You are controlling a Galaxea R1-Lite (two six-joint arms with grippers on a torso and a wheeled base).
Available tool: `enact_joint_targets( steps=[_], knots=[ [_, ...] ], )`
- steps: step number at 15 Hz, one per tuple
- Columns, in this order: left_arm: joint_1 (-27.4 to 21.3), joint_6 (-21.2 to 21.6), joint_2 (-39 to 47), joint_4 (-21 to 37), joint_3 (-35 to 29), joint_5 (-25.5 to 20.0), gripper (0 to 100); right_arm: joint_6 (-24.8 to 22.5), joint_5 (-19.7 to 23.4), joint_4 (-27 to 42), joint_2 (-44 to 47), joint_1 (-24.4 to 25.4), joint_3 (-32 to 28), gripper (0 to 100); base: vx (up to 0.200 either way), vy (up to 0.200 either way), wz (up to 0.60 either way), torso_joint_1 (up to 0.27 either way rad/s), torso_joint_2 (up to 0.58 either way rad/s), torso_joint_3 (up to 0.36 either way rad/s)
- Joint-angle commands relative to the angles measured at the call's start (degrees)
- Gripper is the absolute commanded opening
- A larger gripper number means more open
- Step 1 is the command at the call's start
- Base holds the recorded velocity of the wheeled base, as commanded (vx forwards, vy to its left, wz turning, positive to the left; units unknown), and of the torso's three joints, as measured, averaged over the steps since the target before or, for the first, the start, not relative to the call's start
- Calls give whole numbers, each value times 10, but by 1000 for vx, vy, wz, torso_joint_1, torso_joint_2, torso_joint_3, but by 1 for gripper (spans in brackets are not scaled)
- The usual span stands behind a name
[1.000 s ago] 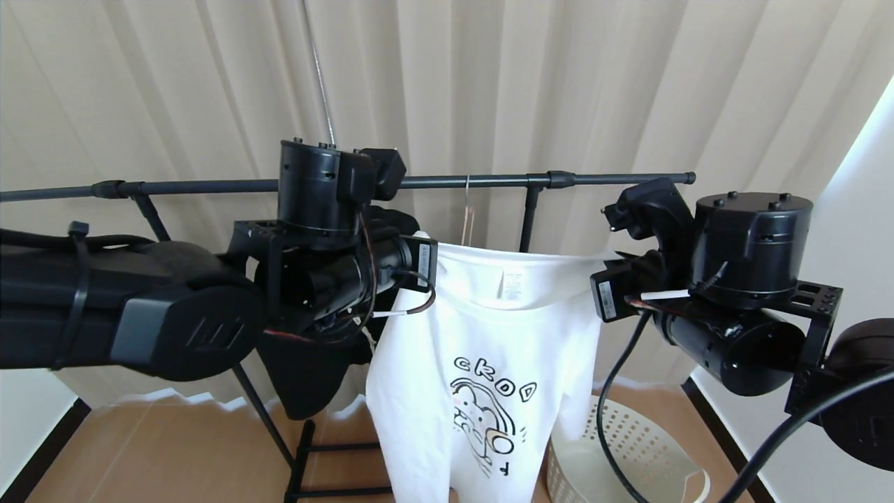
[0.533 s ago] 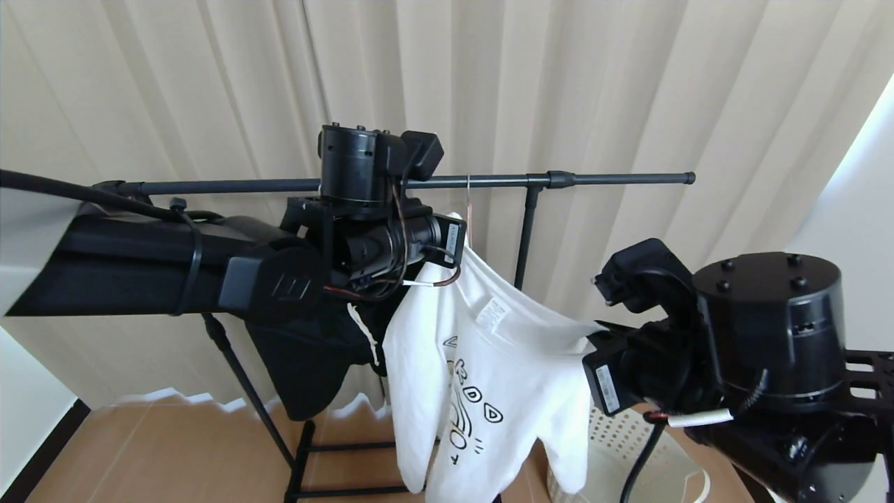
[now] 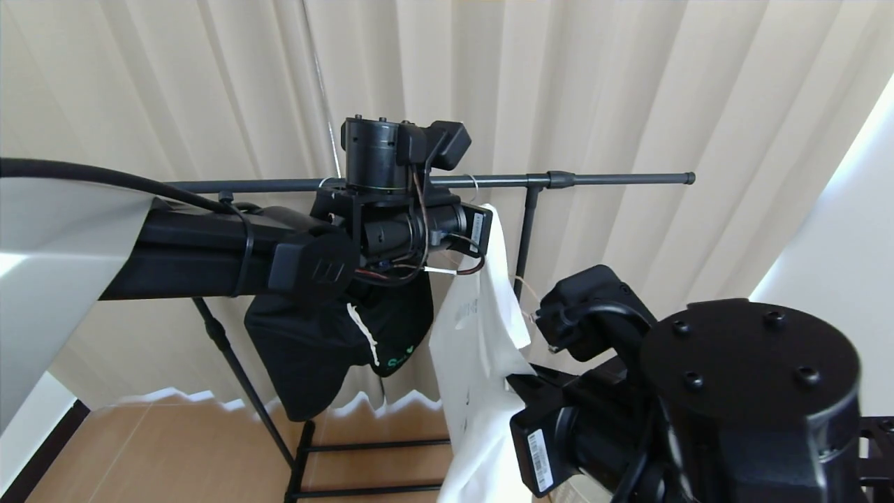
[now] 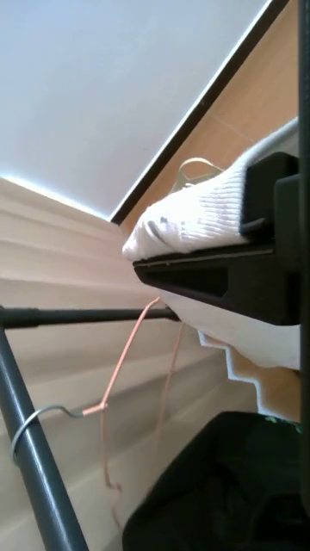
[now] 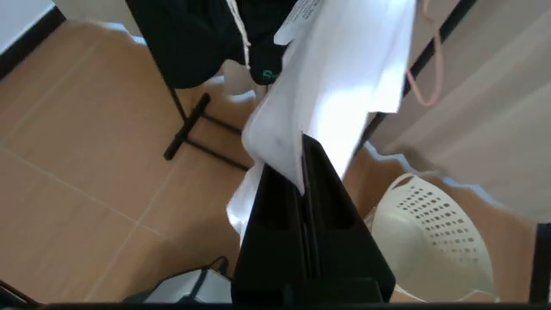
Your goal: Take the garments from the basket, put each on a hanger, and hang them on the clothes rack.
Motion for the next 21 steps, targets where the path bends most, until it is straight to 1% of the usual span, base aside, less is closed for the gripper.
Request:
enact_joint_targets(
  steps=[1,3,5,6,7,8,9,10,11,12,13,14,16,17,18,19,21],
  knots=[
    [0,0,3,0,-2,-1,0,6,0,0,30,3,-14,0,0,0,0,0,0,0],
    [6,0,-4,6,2,4,0,7,-1,2,-1,-41,1,0,0,0,0,0,0,0],
    [20,1,-39,74,-4,4,0,5,-2,40,-51,-77,14,0,0,0,0,0,0,0],
    [24,1,-53,100,-3,13,0,4,-2,59,-66,-90,13,0,0,0,0,0,0,0],
    [26,1,-60,113,-2,22,0,4,-2,67,-72,-99,12,0,0,0,0,0,0,0],
    [28,2,-75,146,4,61,0,-7,-2,73,-72,-135,4,0,0,0,0,0,0,0],
    [28,3,-84,162,11,77,0,-19,0,71,-67,-153,-4,0,0,0,0,0,0,0],
    [28,4,-101,184,27,92,0,-36,3,68,-43,-183,-29,0,0,0,0,0,0,0],
    [26,4,-116,196,47,97,0,-36,2,66,-9,-206,-59,0,0,0,0,0,0,0],
    [22,12,-136,209,75,102,0,-38,2,65,22,-215,-99,0,0,0,0,0,0,0],
    [17,30,-155,221,103,107,0,-39,2,67,52,-224,-140,0,0,0,0,0,0,0],
    [14,38,-170,221,137,113,0,-42,2,69,82,-229,-183,0,0,0,0,0,0,0],
    [-15,35,-193,221,199,126,0,-44,1,72,132,-232,-258,0,0,0,0,0,0,0],
    [-32,33,-202,219,227,135,0,-45,0,70,153,-232,-283,0,0,0,0,0,0,0],
    [-52,23,-206,219,246,139,0,-45,1,67,170,-232,-304,0,0,0,0,0,0,0],
    [-76,-4,-209,219,255,139,0,-44,2,64,184,-231,-323,0,0,0,0,0,0,0],
    [-118,-59,-204,219,245,139,0,-43,4,63,198,-231,-345,0,0,0,0,0,0,0]
  ],
)
